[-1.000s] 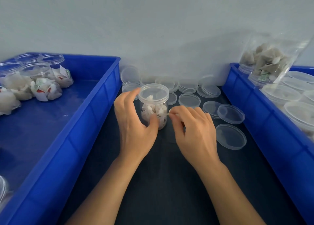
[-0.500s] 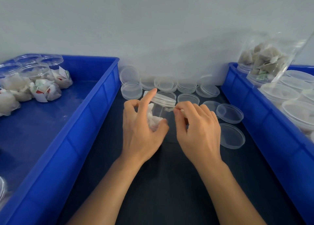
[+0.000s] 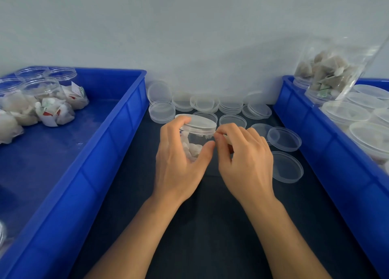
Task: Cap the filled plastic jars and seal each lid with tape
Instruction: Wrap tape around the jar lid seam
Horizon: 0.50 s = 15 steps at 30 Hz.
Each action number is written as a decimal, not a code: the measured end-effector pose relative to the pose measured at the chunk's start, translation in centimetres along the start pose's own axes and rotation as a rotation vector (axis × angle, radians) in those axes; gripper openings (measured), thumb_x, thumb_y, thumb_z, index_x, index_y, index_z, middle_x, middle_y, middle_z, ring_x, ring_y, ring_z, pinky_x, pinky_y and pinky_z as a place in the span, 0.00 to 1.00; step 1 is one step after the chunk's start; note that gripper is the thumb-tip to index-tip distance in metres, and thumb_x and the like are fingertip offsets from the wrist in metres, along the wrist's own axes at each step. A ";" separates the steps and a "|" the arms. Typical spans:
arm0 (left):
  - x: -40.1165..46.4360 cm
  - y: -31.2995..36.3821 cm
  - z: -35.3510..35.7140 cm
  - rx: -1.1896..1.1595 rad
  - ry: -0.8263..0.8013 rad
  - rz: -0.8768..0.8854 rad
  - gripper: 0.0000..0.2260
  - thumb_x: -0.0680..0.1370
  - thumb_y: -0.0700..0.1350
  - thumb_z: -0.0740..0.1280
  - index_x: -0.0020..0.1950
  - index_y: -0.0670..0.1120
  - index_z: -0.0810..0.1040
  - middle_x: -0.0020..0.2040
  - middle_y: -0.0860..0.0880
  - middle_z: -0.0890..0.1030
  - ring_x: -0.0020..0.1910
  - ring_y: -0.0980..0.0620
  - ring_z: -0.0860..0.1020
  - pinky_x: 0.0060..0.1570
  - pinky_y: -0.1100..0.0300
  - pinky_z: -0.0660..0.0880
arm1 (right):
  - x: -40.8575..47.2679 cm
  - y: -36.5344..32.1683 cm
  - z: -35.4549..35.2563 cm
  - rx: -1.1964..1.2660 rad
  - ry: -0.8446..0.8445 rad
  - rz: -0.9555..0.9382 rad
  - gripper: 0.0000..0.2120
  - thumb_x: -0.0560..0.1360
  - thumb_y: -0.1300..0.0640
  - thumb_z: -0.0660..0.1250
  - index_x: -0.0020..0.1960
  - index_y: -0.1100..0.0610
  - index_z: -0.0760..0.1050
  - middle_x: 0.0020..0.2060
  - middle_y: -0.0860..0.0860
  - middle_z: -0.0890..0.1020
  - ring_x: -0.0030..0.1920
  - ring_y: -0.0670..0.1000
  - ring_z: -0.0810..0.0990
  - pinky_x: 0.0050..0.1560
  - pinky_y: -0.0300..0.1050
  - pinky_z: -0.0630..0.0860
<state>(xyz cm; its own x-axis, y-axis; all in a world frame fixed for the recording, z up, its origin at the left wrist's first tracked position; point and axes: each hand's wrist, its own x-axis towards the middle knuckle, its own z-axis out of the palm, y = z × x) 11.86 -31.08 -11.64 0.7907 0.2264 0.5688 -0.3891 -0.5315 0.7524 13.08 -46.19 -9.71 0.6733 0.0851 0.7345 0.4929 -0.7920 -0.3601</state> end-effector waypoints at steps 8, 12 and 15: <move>0.0 0.1 0.2 0.009 0.028 -0.010 0.26 0.77 0.65 0.69 0.71 0.60 0.65 0.68 0.54 0.74 0.64 0.59 0.75 0.57 0.63 0.75 | 0.0 -0.1 0.0 -0.013 -0.003 0.001 0.05 0.84 0.56 0.67 0.51 0.54 0.80 0.37 0.47 0.80 0.38 0.54 0.73 0.41 0.57 0.72; 0.1 -0.1 0.2 0.022 0.034 -0.005 0.25 0.79 0.65 0.68 0.71 0.59 0.65 0.68 0.54 0.74 0.64 0.60 0.75 0.56 0.70 0.72 | 0.0 -0.1 0.0 -0.021 -0.009 0.000 0.05 0.84 0.55 0.67 0.51 0.53 0.80 0.36 0.47 0.79 0.38 0.53 0.73 0.42 0.57 0.72; 0.1 -0.3 0.3 0.018 0.037 -0.011 0.25 0.79 0.66 0.67 0.71 0.59 0.65 0.68 0.55 0.74 0.64 0.62 0.74 0.56 0.73 0.71 | 0.0 -0.1 0.1 -0.026 0.000 -0.008 0.05 0.84 0.55 0.67 0.50 0.54 0.80 0.36 0.47 0.79 0.38 0.54 0.73 0.41 0.57 0.72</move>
<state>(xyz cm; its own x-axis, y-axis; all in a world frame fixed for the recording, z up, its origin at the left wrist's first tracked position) 12.23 -31.16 -11.93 0.7765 0.2623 0.5729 -0.3719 -0.5432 0.7528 13.08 -46.05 -9.69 0.6695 0.0913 0.7371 0.4834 -0.8071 -0.3391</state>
